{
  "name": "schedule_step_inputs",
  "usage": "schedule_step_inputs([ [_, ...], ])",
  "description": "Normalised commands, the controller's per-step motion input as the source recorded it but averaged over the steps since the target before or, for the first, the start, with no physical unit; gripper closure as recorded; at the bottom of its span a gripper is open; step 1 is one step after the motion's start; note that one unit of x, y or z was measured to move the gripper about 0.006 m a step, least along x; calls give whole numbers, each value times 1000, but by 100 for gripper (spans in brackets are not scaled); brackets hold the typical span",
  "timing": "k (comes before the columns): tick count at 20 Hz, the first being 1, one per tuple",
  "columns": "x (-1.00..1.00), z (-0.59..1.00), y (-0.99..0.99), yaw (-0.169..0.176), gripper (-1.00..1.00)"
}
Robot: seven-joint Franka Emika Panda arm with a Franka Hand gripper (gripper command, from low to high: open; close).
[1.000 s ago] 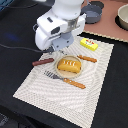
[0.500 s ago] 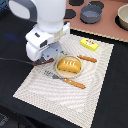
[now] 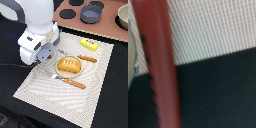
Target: Interact with the objects in diverse but meaningful ways.
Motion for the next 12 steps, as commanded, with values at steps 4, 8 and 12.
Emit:
schedule_step_inputs([
  [4, -309, 32, -139, 93, -100],
  [8, 61, 15, 76, 8, -100],
  [12, 74, 9, 138, -2, -100],
])
